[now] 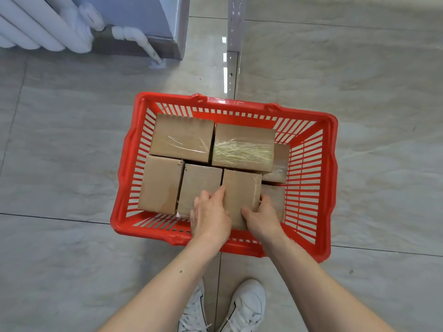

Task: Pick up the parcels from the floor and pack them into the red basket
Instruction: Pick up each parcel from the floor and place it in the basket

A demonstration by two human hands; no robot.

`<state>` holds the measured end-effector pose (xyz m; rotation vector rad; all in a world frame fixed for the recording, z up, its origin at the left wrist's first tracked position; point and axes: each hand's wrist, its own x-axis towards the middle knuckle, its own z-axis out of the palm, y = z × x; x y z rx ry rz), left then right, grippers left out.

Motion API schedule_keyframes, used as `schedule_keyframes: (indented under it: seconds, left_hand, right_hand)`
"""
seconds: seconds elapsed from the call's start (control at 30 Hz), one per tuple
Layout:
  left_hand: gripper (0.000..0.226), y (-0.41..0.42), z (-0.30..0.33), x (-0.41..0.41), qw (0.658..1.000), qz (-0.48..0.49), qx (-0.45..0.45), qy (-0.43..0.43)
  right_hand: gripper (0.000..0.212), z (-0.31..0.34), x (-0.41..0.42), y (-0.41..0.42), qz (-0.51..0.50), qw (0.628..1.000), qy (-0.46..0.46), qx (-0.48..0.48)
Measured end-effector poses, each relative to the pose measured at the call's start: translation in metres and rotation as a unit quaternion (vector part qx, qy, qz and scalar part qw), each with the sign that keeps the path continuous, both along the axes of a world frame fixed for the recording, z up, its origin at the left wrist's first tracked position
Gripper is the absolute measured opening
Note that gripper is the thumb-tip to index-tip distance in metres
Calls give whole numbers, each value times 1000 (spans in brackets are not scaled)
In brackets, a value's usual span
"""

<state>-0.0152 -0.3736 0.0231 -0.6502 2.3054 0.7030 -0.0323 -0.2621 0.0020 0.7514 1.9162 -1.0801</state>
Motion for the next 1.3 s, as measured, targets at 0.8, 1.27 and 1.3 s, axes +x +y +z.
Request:
schedule_keyframes:
  seconds: [0.8, 1.27, 1.3]
  left_hand:
    - [53, 38, 166, -17, 997, 15, 66, 42]
    - [39, 171, 249, -25, 991, -37, 115, 55]
    - [39, 186, 251, -23, 991, -38, 118, 53]
  right_hand:
    - [40, 185, 10, 75, -116, 992, 48, 33]
    - [32, 256, 31, 212, -268, 959, 83, 29]
    - [30, 258, 33, 228, -278, 956, 86, 25]
